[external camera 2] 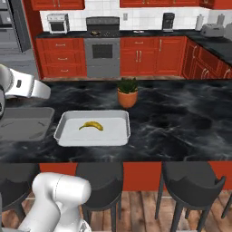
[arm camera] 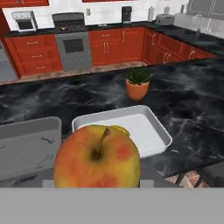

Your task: Place the cold items (apple and banana) from the fridge in one tupperware on the dining counter. Place the warm items (hot dog and kebab skewer) in the stove area in another tupperware.

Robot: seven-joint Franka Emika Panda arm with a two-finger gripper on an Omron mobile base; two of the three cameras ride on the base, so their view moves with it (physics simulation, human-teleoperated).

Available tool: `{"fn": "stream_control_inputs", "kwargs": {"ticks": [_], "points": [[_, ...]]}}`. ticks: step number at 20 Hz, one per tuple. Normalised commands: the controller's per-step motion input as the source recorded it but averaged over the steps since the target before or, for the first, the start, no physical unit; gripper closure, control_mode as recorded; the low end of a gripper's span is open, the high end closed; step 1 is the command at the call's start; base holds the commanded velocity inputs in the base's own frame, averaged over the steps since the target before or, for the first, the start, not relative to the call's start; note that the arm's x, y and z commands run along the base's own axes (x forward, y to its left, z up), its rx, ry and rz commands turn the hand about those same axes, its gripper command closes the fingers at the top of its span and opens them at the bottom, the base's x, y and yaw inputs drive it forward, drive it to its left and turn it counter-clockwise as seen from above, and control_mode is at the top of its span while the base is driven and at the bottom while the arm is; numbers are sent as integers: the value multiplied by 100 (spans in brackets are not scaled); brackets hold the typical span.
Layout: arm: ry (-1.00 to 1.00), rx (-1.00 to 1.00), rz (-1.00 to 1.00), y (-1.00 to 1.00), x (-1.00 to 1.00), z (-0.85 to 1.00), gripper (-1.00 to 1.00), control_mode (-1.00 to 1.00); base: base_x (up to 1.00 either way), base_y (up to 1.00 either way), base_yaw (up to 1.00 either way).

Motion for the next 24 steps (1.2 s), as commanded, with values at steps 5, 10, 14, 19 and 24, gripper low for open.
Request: {"fn": "stream_control_inputs", "kwargs": {"ticks": [5,10,14,19,24], "points": [[0,0,0,0,0,0,100,100,91,-57,39],[38,11,9,-36,80,-24,100,-100,20,-10,6],[79,-2,0,-15,100,-72,100,-100,0,0,0],[57,-14,0,6,91,-87,100,-100,0,0,0],[25,-8,1,1,42,-86,100,-100,0,0,0]]}}
